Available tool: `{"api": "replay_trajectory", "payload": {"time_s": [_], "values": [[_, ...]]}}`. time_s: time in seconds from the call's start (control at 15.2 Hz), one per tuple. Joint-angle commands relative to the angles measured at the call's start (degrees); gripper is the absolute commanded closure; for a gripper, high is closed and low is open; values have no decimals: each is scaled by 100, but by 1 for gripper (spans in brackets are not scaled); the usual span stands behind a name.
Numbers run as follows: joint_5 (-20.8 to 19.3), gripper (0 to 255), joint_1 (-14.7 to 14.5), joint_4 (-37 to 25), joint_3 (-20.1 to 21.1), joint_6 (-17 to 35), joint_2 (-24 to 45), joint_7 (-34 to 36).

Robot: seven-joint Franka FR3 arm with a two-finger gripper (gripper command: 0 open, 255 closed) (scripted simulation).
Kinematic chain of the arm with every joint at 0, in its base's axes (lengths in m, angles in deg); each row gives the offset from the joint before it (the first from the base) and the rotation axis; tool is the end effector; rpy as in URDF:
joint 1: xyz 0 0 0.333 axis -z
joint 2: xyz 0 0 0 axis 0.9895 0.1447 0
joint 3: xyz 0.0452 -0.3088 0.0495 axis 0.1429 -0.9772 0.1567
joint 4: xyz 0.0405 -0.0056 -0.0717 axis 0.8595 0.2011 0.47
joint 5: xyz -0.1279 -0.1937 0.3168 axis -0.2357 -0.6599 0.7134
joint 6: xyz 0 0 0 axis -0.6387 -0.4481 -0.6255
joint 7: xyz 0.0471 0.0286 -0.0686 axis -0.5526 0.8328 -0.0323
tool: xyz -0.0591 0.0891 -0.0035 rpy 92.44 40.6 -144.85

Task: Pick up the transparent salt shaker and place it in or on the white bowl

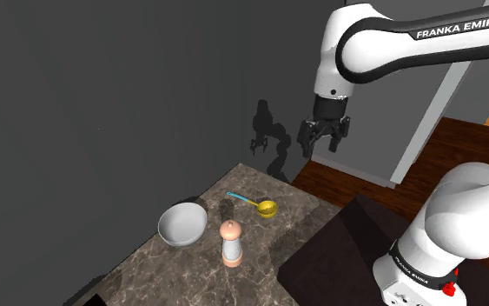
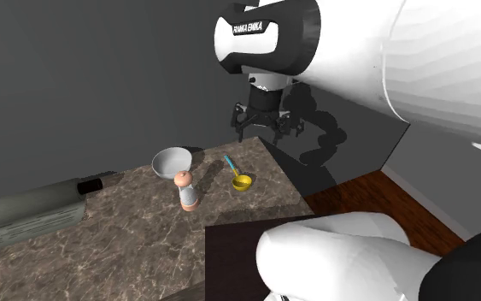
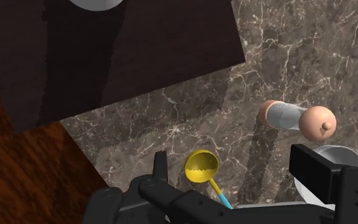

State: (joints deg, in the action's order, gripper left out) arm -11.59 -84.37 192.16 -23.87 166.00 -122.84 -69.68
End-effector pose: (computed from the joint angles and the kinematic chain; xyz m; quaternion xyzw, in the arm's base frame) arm 0.3182 0.0560 0.4790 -0.9895 0.1290 0.0486 0.0445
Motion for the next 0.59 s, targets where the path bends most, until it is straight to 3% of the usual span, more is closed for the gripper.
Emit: {"api": "replay_trajectory", "payload": {"time_s": [0.0, 0.53], "values": [[185, 0, -105, 190, 198, 379, 92, 195], [825, 0, -502, 446, 1053, 2043, 1140, 937]]}}
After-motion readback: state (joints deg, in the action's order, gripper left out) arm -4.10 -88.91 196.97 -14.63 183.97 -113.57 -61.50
